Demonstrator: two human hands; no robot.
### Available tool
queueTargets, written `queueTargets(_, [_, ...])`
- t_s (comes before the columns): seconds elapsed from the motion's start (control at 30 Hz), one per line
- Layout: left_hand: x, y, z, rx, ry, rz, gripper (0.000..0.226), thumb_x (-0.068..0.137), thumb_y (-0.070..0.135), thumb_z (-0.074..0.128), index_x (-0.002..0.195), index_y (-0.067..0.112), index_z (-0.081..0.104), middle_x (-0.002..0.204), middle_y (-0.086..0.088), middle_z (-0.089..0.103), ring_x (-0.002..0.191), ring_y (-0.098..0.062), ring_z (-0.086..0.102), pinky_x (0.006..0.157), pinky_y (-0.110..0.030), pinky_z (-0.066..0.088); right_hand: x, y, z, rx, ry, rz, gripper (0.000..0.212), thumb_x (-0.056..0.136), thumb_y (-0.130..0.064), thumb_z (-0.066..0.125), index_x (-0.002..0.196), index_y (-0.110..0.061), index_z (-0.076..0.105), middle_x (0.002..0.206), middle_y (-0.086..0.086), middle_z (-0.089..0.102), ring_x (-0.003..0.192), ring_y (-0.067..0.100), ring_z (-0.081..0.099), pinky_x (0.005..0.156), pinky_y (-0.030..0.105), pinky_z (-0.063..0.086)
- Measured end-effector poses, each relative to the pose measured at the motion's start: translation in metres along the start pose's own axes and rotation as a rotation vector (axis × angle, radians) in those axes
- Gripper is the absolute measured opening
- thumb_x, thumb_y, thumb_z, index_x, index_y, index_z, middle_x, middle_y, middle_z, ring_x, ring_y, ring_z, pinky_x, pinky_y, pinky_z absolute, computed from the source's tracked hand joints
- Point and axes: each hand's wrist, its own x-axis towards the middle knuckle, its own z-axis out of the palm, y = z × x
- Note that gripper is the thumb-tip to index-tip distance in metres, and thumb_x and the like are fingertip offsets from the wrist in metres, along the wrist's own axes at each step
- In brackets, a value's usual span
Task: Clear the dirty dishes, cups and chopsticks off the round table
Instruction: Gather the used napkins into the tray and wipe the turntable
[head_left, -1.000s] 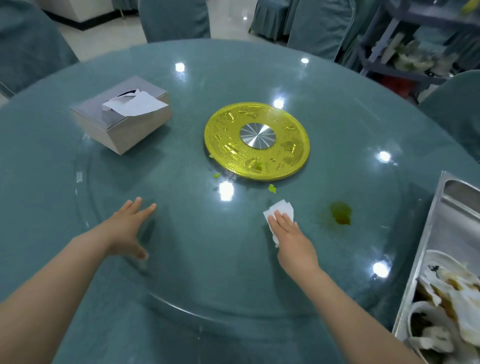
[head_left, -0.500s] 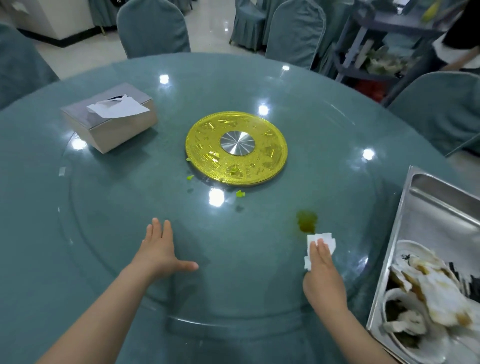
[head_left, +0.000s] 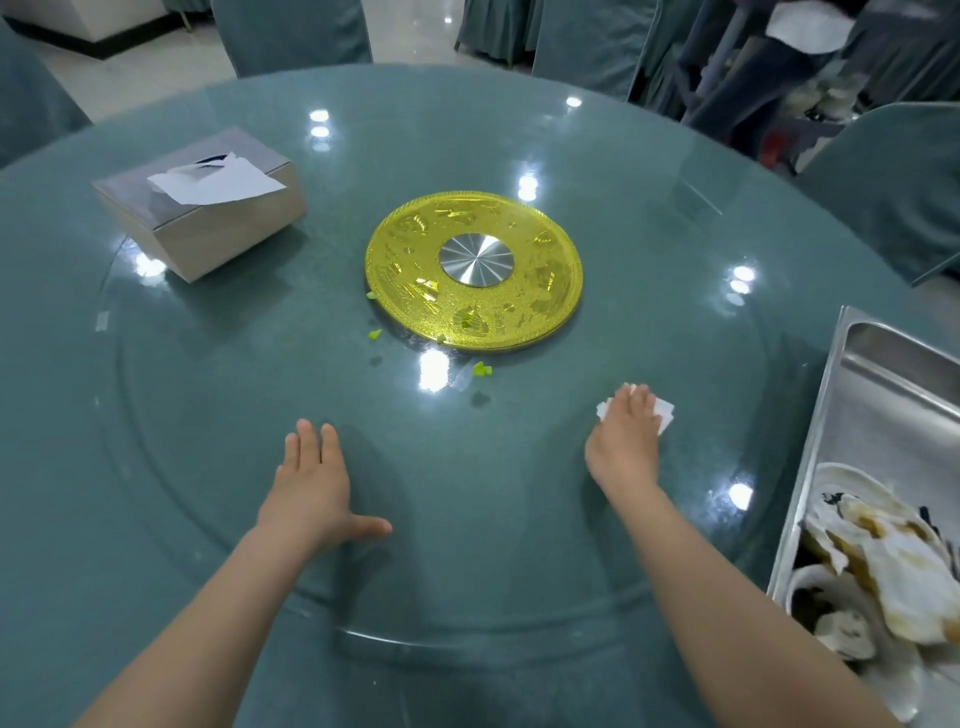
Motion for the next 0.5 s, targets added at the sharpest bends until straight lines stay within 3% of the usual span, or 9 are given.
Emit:
queueTargets(0.1, [-0.001, 0.003, 0.001, 0.001, -0.005, -0.008, 0.139, 0.064, 0.061, 0.075, 0.146, 0.003, -0.02, 0.154, -0.019, -0.026, 0.144, -0.032, -0.017, 0.118, -0.043, 0.007, 0.003, -0.026, 0.006, 0.049, -0.035, -0.17, 0.061, 0.087, 0.002, 0.037, 0.145, 0.005, 0.019, 0.156, 0.021, 0.012, 0.145, 0.031, 0.011, 0.118, 0.04, 0.009])
queueTargets(0.23, [-0.002, 0.005, 0.001, -0.001, -0.016, -0.021, 0.139, 0.063, 0.061, 0.076, 0.146, 0.003, -0.02, 0.154, -0.018, -0.026, 0.144, -0.032, -0.017, 0.118, -0.043, 0.007, -0.004, -0.036, 0.012, 0.018, -0.1, -0.293, 0.067, 0.09, -0.001, 0.036, 0.15, 0.0, 0.007, 0.16, 0.015, -0.001, 0.148, 0.025, -0.003, 0.118, 0.036, 0.0])
queueTargets(0.33, [-0.002, 0.003, -0.001, -0.008, -0.021, -0.023, 0.139, 0.064, 0.06, 0.076, 0.146, 0.004, -0.021, 0.154, -0.017, -0.028, 0.144, -0.031, -0.018, 0.118, -0.043, 0.006, -0.009, -0.024, 0.008, 0.014, -0.127, -0.339, 0.066, 0.091, 0.0, 0.035, 0.152, -0.006, 0.009, 0.161, 0.005, 0.0, 0.148, 0.019, 0.001, 0.117, 0.033, 0.014])
queueTargets(0.4, [-0.002, -0.001, -0.003, -0.016, -0.021, -0.015, 0.138, 0.064, 0.06, 0.076, 0.146, 0.005, -0.021, 0.154, -0.016, -0.028, 0.145, -0.03, -0.018, 0.119, -0.042, 0.006, -0.016, -0.017, 0.003, -0.013, -0.139, -0.372, 0.064, 0.091, 0.0, 0.036, 0.151, -0.011, 0.016, 0.161, -0.001, 0.004, 0.147, 0.018, 0.009, 0.108, 0.032, 0.031])
queueTargets(0.5, [-0.002, -0.006, -0.005, -0.033, -0.022, -0.002, 0.137, 0.064, 0.059, 0.076, 0.147, 0.006, -0.02, 0.154, -0.014, -0.028, 0.145, -0.028, -0.018, 0.119, -0.041, 0.005, -0.027, -0.007, -0.004, -0.077, -0.153, -0.435, 0.064, 0.088, 0.003, 0.037, 0.148, -0.013, 0.023, 0.16, -0.005, 0.009, 0.145, 0.015, 0.02, 0.096, 0.03, 0.039])
